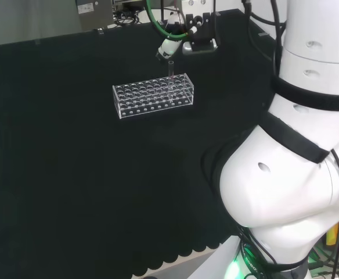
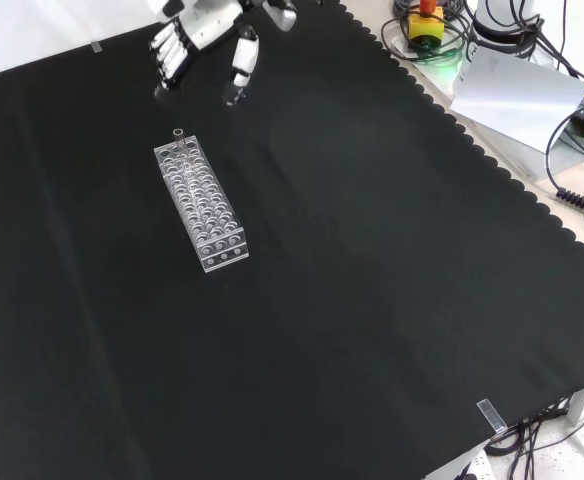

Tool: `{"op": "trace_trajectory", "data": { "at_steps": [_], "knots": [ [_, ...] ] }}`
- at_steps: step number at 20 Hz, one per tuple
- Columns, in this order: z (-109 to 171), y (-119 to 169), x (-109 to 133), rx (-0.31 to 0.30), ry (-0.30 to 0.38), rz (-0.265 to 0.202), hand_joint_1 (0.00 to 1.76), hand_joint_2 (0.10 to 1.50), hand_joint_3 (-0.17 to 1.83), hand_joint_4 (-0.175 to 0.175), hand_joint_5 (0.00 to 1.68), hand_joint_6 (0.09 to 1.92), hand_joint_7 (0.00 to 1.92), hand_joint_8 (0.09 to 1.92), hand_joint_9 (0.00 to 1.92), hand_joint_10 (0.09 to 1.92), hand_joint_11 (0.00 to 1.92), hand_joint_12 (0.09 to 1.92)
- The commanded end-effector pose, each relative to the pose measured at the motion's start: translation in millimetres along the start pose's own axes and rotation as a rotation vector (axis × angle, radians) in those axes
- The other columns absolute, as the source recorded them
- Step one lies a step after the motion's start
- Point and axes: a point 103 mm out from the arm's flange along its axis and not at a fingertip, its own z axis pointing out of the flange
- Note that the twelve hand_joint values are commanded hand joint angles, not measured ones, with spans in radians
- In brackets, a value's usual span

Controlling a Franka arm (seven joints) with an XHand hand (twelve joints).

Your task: Pick up the test tube.

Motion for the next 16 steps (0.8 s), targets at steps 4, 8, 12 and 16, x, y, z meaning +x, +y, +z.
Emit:
{"op": "trace_trajectory", "data": {
  "at_steps": [4,8,12,16],
  "knots": [
    [31,45,-4,0.068,-0.049,0.024,0.71,0.93,0.19,-0.09,0.38,0.09,0.38,0.85,0.27,0.92,0.0,1.59],
    [37,53,-11,0.055,-0.066,0.034,0.76,0.89,0.25,-0.094,0.4,0.09,0.42,0.84,0.33,0.89,0.03,1.58],
    [39,60,-17,0.029,-0.09,0.048,0.83,0.79,0.41,-0.09,0.46,0.09,0.54,0.84,0.44,0.85,0.11,1.55],
    [41,65,-20,0.011,-0.091,0.058,0.87,0.74,0.5,-0.082,0.5,0.1,0.62,0.83,0.51,0.83,0.16,1.53]
  ]
}}
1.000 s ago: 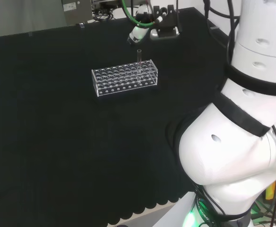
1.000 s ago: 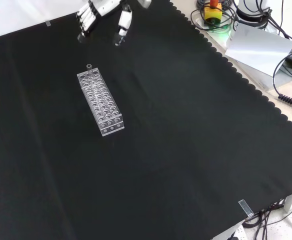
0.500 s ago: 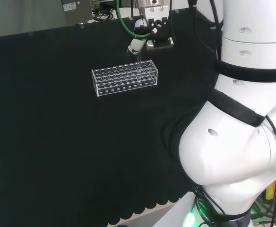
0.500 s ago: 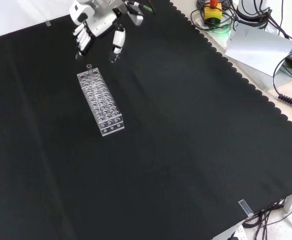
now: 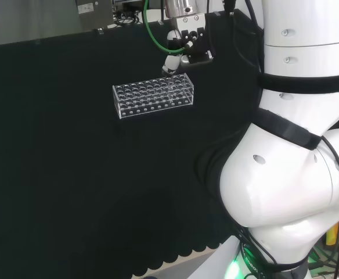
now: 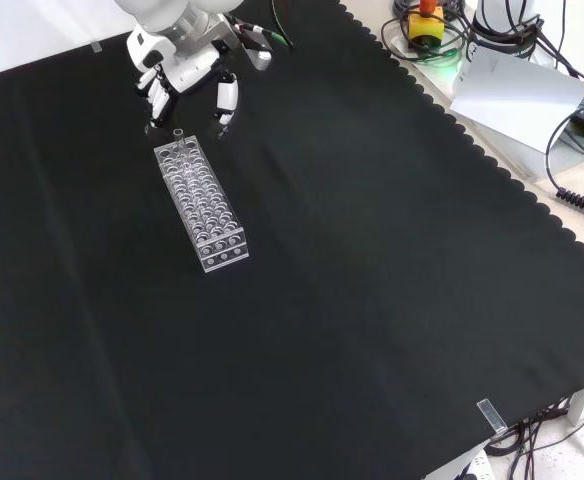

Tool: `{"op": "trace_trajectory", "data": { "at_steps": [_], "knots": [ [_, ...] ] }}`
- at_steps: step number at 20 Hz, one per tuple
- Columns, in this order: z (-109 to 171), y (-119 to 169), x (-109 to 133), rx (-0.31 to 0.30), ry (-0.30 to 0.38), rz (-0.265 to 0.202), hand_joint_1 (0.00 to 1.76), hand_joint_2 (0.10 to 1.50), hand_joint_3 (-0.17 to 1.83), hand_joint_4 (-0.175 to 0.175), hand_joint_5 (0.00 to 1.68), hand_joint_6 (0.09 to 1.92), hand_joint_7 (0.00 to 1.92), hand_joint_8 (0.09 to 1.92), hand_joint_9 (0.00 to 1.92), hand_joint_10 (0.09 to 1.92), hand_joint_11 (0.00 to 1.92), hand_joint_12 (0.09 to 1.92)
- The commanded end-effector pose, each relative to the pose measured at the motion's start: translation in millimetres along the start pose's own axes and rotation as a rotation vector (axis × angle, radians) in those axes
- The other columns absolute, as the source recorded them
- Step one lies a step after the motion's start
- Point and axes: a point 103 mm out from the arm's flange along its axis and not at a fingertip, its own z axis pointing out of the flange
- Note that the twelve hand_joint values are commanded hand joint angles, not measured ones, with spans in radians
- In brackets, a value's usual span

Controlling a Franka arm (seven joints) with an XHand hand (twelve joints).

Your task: Pick up the test tube.

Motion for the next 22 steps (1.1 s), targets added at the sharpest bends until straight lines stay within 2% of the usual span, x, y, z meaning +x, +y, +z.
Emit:
{"op": "trace_trajectory", "data": {
  "at_steps": [1,5,11,17,22],
  "knots": [
    [5,9,-7,-0.025,-0.005,0.023,0.87,0.73,0.52,-0.079,0.52,0.12,0.63,0.83,0.52,0.82,0.18,1.53],
    [7,14,-8,-0.037,0.026,0.034,0.88,0.71,0.56,-0.076,0.57,0.19,0.71,0.81,0.59,0.79,0.22,1.5],
    [11,22,-5,-0.038,0.055,0.043,0.9,0.69,0.58,-0.082,0.5,0.49,0.83,0.78,0.69,0.74,0.29,1.48],
    [15,28,0,-0.039,0.071,0.04,0.92,0.68,0.6,-0.09,0.5,0.6,0.9,0.76,0.77,0.71,0.34,1.46],
    [20,32,10,-0.049,0.062,0.034,0.95,0.68,0.61,-0.103,0.56,0.68,1.04,0.74,0.87,0.67,0.4,1.43]
  ]
}}
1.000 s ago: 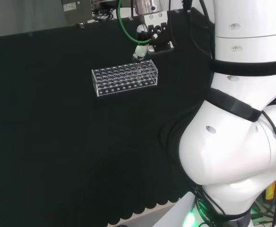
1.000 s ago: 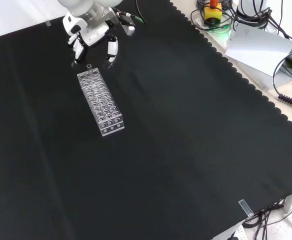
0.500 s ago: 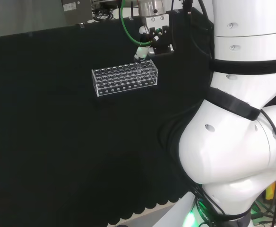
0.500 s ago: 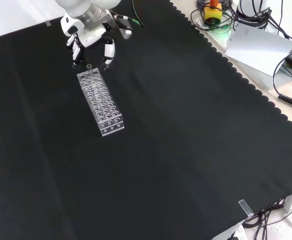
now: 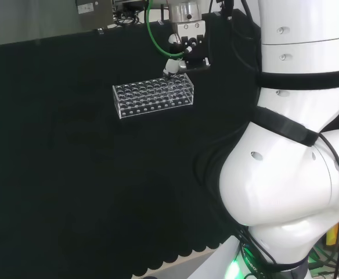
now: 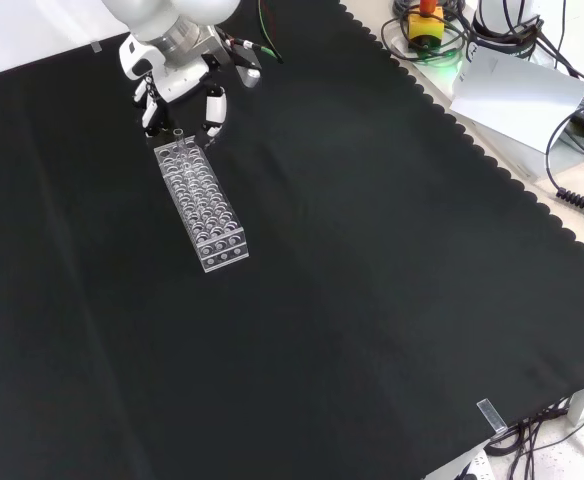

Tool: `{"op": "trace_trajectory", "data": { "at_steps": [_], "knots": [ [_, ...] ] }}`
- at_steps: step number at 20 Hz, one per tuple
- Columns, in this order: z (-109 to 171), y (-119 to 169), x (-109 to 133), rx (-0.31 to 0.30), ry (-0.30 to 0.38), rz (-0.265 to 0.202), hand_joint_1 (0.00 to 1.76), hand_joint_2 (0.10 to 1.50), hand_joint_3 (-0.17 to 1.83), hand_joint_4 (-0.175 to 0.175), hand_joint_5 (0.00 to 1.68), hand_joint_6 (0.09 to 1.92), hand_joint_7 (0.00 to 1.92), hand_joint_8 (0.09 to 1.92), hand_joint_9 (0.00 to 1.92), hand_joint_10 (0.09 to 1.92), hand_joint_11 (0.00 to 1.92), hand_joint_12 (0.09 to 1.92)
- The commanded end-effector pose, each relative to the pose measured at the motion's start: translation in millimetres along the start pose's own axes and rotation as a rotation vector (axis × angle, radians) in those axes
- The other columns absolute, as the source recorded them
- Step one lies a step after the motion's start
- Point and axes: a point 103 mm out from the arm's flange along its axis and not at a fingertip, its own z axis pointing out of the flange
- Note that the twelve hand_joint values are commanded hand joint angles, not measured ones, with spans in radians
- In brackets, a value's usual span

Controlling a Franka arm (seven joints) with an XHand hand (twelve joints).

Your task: Pick up the test tube.

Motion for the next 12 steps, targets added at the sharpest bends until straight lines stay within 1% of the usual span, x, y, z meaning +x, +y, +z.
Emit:
{"op": "trace_trajectory", "data": {
  "at_steps": [1,3,7,9,12],
  "knots": [
    [7.7,3.5,11.0,-0.005,-0.011,-0.01,0.96,0.67,0.62,-0.107,0.58,0.69,1.07,0.73,0.9,0.66,0.41,1.42],
    [9.8,4.7,13.3,-0.014,-0.009,-0.013,0.97,0.67,0.63,-0.119,0.63,0.71,1.13,0.72,0.96,0.64,0.45,1.4],
    [11.3,8.1,14.8,-0.033,-0.009,-0.002,1.0,0.68,0.64,-0.141,0.75,0.7,1.27,0.63,1.05,0.58,0.51,1.36],
    [11.1,10.0,14.1,-0.041,-0.005,0.007,1.02,0.68,0.65,-0.144,0.82,0.69,1.32,0.59,1.09,0.57,0.54,1.35],
    [11.8,13.0,13.3,-0.036,-0.004,0.013,1.03,0.68,0.65,-0.146,0.88,0.67,1.37,0.56,1.14,0.55,0.58,1.33]
  ]
}}
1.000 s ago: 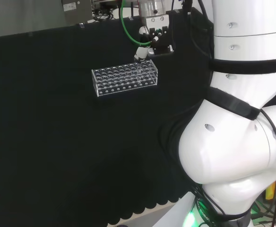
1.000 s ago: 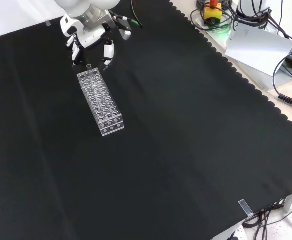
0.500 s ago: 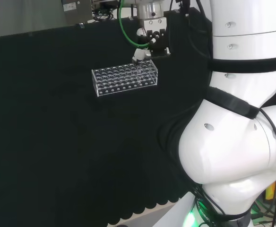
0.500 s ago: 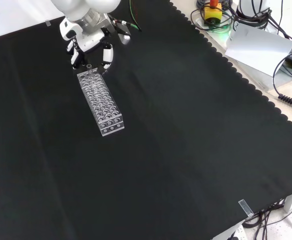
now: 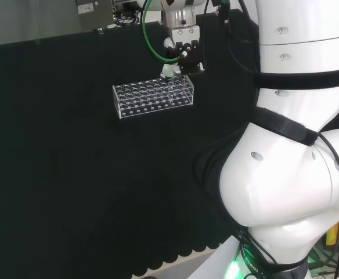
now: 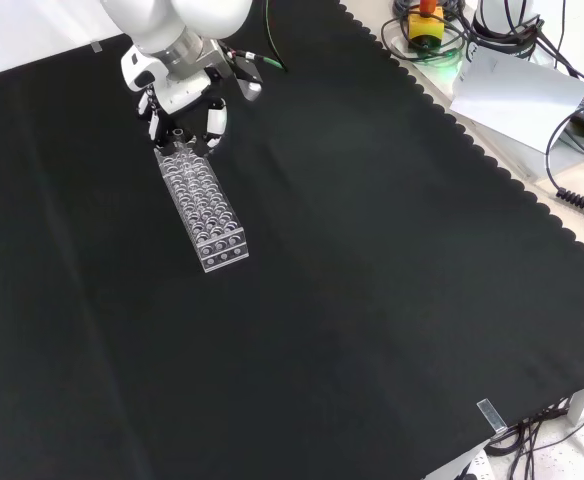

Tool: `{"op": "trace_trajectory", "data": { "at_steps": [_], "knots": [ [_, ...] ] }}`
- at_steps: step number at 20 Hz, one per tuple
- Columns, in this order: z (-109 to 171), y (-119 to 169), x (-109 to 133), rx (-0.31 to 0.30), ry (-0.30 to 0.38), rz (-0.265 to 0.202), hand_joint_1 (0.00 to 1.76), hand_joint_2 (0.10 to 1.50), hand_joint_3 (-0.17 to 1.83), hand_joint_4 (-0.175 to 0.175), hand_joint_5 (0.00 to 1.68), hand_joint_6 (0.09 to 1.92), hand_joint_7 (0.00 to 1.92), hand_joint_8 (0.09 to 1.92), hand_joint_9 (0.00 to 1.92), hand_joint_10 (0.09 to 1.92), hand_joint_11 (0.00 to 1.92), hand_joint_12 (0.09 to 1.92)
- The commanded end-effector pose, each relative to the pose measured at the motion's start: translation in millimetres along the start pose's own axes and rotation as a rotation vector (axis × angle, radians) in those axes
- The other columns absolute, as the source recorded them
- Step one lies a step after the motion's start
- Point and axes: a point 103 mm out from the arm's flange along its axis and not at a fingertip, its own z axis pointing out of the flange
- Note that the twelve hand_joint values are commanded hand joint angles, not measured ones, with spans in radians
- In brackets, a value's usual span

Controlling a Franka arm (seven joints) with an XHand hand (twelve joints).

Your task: Pick up the test tube.

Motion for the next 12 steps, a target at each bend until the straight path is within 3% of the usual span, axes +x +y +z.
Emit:
{"op": "trace_trajectory", "data": {
  "at_steps": [1,5,7,8,12],
  "knots": [
    [2,4,0,0.001,0.006,0.013,1.04,0.68,0.65,-0.146,0.89,0.67,1.38,0.55,1.14,0.55,0.58,1.33],
    [4,6,1,0.004,0.008,0.015,1.06,0.67,0.67,-0.161,0.96,0.65,1.42,0.52,1.18,0.54,0.6,1.32],
    [5,6,2,-0.002,0.013,0.018,1.11,0.84,0.4,-0.088,1.05,0.77,1.46,0.5,1.22,0.53,0.63,1.31],
    [4,7,3,-0.01,0.01,0.018,1.13,0.9,0.29,-0.082,1.08,0.79,1.48,0.48,1.27,0.52,0.66,1.3],
    [2,9,11,-0.031,-0.024,-0.003,1.19,0.94,0.16,-0.164,1.19,0.67,1.59,0.44,1.44,0.5,0.94,1.13]
  ]
}}
